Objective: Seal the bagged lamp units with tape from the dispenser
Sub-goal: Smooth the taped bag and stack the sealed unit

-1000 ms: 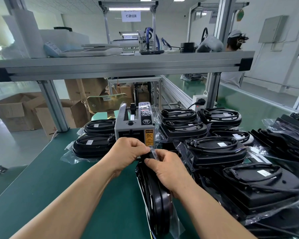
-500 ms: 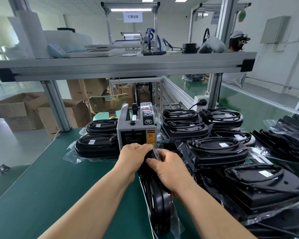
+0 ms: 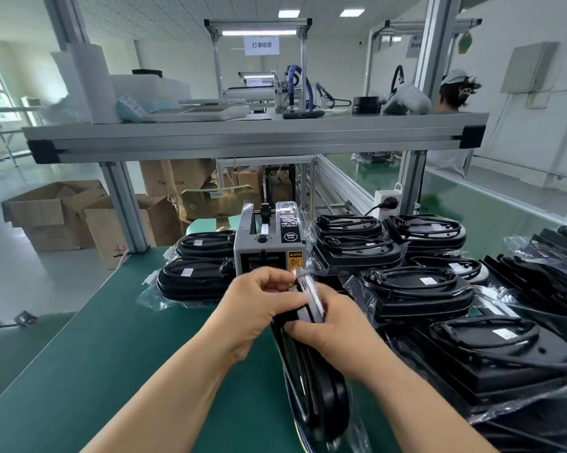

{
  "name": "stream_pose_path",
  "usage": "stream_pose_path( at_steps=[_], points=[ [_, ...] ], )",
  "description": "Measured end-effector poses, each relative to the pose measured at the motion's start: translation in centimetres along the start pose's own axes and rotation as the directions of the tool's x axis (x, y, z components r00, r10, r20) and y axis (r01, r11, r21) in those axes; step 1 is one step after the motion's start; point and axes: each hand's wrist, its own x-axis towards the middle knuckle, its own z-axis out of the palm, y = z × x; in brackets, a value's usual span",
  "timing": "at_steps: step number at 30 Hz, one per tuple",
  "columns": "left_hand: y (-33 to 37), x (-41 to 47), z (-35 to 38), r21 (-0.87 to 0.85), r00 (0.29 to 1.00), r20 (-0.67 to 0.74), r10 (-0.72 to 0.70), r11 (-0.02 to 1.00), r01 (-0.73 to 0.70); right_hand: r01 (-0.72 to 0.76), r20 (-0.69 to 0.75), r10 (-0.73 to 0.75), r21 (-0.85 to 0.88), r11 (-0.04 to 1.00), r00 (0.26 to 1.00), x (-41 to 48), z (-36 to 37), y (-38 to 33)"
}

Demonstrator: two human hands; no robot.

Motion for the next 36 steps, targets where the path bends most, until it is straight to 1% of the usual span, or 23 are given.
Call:
stream_pose_path(
  at_steps=[1, 3, 5, 7, 9, 11, 13, 14, 15, 17, 18, 19, 21, 23, 24, 25, 27, 28, 29, 31, 32, 34, 36],
  points=[
    [0.6, -0.5, 0.0, 0.054, 0.994, -0.036, 0.099, 0.994, -0.097, 0.087, -0.036, -0.086, 0.04, 0.995, 0.996, -0.3, 0.1, 0.0],
    [1.5, -1.8, 0.2, 0.244, 0.96, -0.095, 0.265, 0.941, -0.235, 0.191, -0.091, -0.177, 0.172, 0.966, 0.98, -1.1, 0.6, 0.2],
    [1.7, -3.2, 0.5, 0.398, 0.938, -0.093, 0.333, 0.876, -0.272, 0.227, -0.118, -0.204, 0.238, 0.944, 0.972, -2.0, 1.0, 0.9],
    [1.1, -4.2, 0.6, 0.453, 0.955, -0.056, 0.292, 0.86, -0.236, 0.242, -0.123, -0.219, 0.224, 0.944, 0.968, -2.9, 1.0, 1.5],
    [0.4, -4.8, 0.6, 0.452, 0.968, 0.007, 0.252, 0.862, -0.228, 0.266, -0.12, -0.244, 0.226, 0.937, 0.962, -4.0, 0.8, 1.8],
    [-0.2, -5.2, 0.5, 0.458, 0.965, 0.038, 0.258, 0.854, -0.246, 0.265, -0.07, -0.256, 0.274, 0.925, 0.964, -5.0, 0.5, 1.8],
    [-0.4, -5.7, 0.8, 0.488, 0.955, 0.041, 0.294, 0.828, -0.276, 0.188, -0.02, -0.193, 0.347, 0.919, 0.981, -5.7, 0.0, 1.5],
    [-0.4, -6.1, 1.1, 0.498, 0.95, 0.043, 0.309, 0.817, -0.289, 0.14, -0.035, -0.137, 0.348, 0.927, 0.99, -5.9, -0.3, 1.0],
    [-0.4, -6.5, 1.4, 0.51, 0.946, 0.046, 0.321, 0.807, -0.298, 0.104, -0.088, -0.081, 0.296, 0.95, 0.993, -5.9, -0.4, 0.2],
    [-0.6, -7.2, 2.0, 0.546, 0.94, 0.049, 0.339, 0.779, -0.309, 0.035, -0.218, -0.019, 0.07, 0.997, 0.976, -5.9, -0.4, -1.5],
    [-0.7, -7.6, 2.2, 0.566, 0.936, 0.042, 0.348, 0.764, -0.31, -0.012, -0.262, 0.01, -0.007, 1.0, 0.965, -6.0, -0.3, -2.3],
    [-0.9, -7.9, 2.5, 0.58, 0.931, 0.035, 0.362, 0.752, -0.314, -0.048, -0.294, 0.035, -0.038, 0.998, 0.955, -6.0, -0.2, -2.8],
    [-1.1, -8.4, 2.9, 0.6, 0.92, 0.028, 0.392, 0.729, -0.329, -0.031, -0.347, 0.012, -0.048, 0.998, 0.938, -6.0, -0.1, -2.9],
    [-1.1, -8.7, 3.1, 0.611, 0.914, 0.032, 0.405, 0.716, -0.339, 0.056, -0.405, -0.061, -0.025, 0.998, 0.912, -6.2, 0.0, -3.0],
    [-1.1, -8.9, 3.1, 0.606, 0.912, 0.037, 0.408, 0.717, -0.345, 0.09, -0.425, -0.07, 0.026, 0.996, 0.902, -6.3, 0.1, -3.1],
    [-1.1, -9.0, 3.1, 0.596, 0.911, 0.044, 0.41, 0.721, -0.354, 0.09, -0.426, -0.029, 0.125, 0.988, 0.904, -6.4, 0.0, -3.2],
    [-1.1, -9.2, 2.8, 0.585, 0.911, 0.061, 0.408, 0.724, -0.364, 0.032, -0.343, 0.108, 0.379, 0.925, 0.933, -6.5, -0.6, -3.4],
    [-1.1, -9.3, 2.6, 0.581, 0.91, 0.075, 0.407, 0.724, -0.372, -0.024, -0.238, 0.154, 0.474, 0.88, 0.959, -6.6, -1.2, -3.5],
    [-1.0, -9.5, 2.4, 0.575, 0.908, 0.093, 0.409, 0.723, -0.384, -0.093, -0.122, 0.181, 0.516, 0.851, 0.976, -6.5, -1.9, -3.8],
    [-1.0, -9.7, 2.1, 0.569, 0.903, 0.128, 0.411, 0.715, -0.406, -0.227, 0.068, 0.224, 0.502, 0.835, 0.972, -6.1, -3.2, -4.5],
    [-1.0, -9.7, 2.0, 0.571, 0.902, 0.143, 0.408, 0.71, -0.412, -0.257, 0.126, 0.224, 0.485, 0.836, 0.966, -5.9, -3.8, -4.8],
    [-0.8, -9.7, 1.9, 0.577, 0.901, 0.16, 0.404, 0.702, -0.417, -0.274, 0.198, 0.205, 0.441, 0.855, 0.958, -5.4, -4.7, -5.6],
    [-0.5, -9.7, 2.1, 0.577, 0.896, 0.188, 0.402, 0.693, -0.432, -0.269, 0.224, 0.199, 0.352, 0.897, 0.954, -5.0, -4.7, -6.6]
  ],
)
